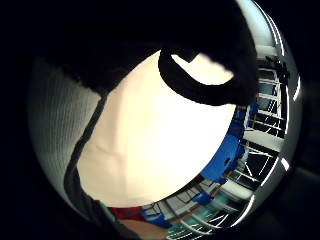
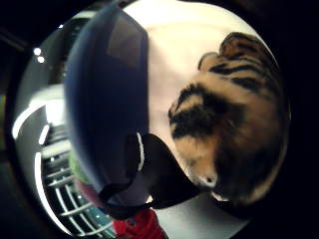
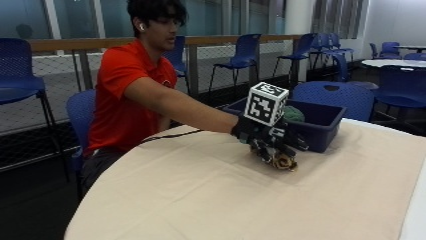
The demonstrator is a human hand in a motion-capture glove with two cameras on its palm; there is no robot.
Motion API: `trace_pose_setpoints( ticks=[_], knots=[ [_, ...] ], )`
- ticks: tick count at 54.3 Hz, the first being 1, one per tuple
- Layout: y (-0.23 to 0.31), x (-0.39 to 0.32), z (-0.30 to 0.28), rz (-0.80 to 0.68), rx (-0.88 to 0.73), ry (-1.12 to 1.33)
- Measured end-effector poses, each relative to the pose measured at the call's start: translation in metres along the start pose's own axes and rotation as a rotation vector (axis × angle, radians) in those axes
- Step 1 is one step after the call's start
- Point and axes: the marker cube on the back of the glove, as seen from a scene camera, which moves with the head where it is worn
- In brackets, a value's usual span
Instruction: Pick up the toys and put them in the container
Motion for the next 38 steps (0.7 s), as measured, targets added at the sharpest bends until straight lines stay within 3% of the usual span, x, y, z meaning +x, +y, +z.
trace_pose_setpoints(
  ticks=[23,38],
  knots=[
    [-0.001,0.004,0.011,0.018,0.076,0.029],
    [0.032,0.030,-0.044,0.057,0.177,-0.031]
  ],
)
